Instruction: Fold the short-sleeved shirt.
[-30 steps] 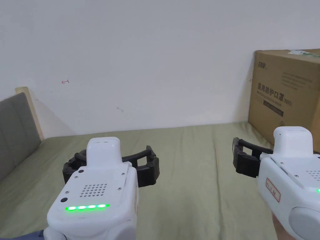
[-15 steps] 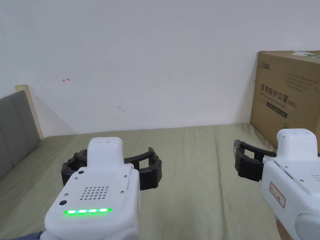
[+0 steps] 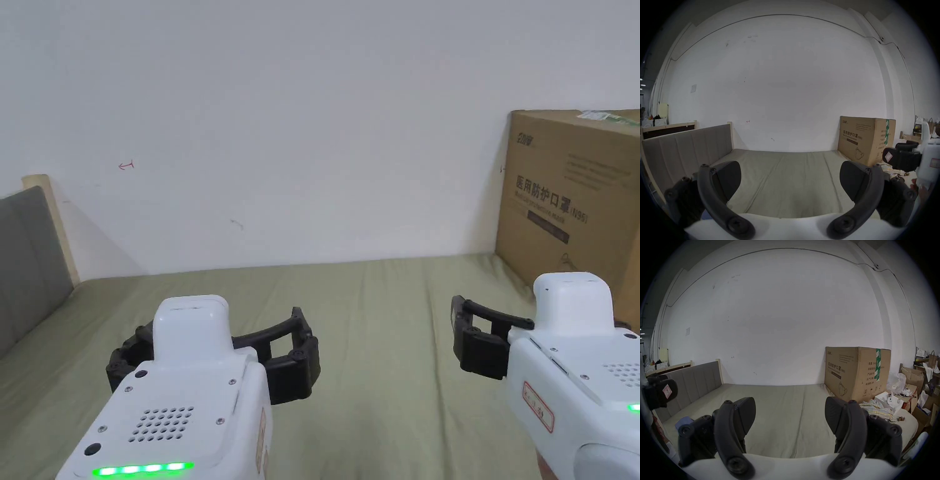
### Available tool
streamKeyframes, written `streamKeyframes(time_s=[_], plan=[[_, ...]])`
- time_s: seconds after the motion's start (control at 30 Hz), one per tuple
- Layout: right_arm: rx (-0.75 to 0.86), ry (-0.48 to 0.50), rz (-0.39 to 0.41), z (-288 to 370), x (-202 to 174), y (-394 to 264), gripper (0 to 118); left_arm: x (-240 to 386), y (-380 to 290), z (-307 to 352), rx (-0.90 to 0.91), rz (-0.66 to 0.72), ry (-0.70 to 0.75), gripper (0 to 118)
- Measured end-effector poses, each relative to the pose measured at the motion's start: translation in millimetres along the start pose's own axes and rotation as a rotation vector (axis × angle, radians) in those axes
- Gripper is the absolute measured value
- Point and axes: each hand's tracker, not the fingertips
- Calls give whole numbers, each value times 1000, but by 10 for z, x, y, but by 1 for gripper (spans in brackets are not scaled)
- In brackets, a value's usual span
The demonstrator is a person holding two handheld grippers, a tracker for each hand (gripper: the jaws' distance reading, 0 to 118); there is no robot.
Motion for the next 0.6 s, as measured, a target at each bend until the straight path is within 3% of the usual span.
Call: streamKeyframes(time_s=[0.6], plan=[[-11,26,4,42,-81,-38,94,0,59,35,-18,5,30,118]])
